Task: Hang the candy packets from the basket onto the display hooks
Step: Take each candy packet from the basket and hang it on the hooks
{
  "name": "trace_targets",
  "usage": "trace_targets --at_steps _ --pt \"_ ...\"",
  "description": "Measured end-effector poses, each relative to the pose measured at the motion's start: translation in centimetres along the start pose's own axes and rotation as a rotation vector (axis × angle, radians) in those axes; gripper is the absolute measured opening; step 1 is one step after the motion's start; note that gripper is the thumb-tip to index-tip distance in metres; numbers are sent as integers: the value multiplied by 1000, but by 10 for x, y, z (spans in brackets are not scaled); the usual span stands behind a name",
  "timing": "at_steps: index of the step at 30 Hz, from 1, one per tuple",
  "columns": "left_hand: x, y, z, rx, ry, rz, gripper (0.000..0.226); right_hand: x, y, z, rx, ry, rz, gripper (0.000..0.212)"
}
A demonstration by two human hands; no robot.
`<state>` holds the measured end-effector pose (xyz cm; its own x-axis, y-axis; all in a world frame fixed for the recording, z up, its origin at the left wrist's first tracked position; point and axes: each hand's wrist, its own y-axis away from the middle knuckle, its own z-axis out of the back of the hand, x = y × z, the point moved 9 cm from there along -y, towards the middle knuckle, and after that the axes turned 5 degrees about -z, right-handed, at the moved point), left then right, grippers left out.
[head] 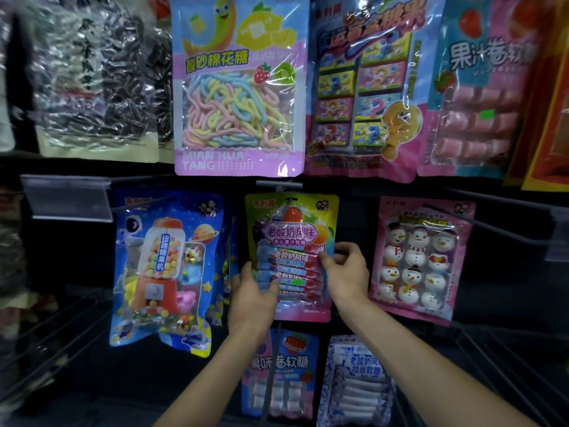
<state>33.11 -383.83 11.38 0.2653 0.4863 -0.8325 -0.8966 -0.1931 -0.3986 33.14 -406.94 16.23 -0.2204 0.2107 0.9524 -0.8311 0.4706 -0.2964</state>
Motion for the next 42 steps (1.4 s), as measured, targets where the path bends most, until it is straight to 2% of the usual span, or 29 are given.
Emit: trace_targets --at_steps 8,13,17,21,25,30,35,42 --pt "3 -1 5 17 -38 12 76 -6 1 1 -5 70 -44 34" --pt "-10 8 17 64 -67 2 60 1 11 9 -10 124 -59 38" --pt "-41 40 31 144 -251 -107 63 18 36 22 37 230 4 43" --pt "-75 86 44 251 -420 -281 63 42 83 39 203 414 153 50" --pt "-100 136 52 325 -605 -439 63 66 143 70 407 638 294 75" --pt "-112 216 51 403 -675 -586 72 58 213 122 575 826 368 98" --pt "-93 288 39 524 -739 -658 78 24 285 162 768 943 358 100" --pt "-16 362 29 700 -807 -559 80 -77 361 194 998 1090 236 89"
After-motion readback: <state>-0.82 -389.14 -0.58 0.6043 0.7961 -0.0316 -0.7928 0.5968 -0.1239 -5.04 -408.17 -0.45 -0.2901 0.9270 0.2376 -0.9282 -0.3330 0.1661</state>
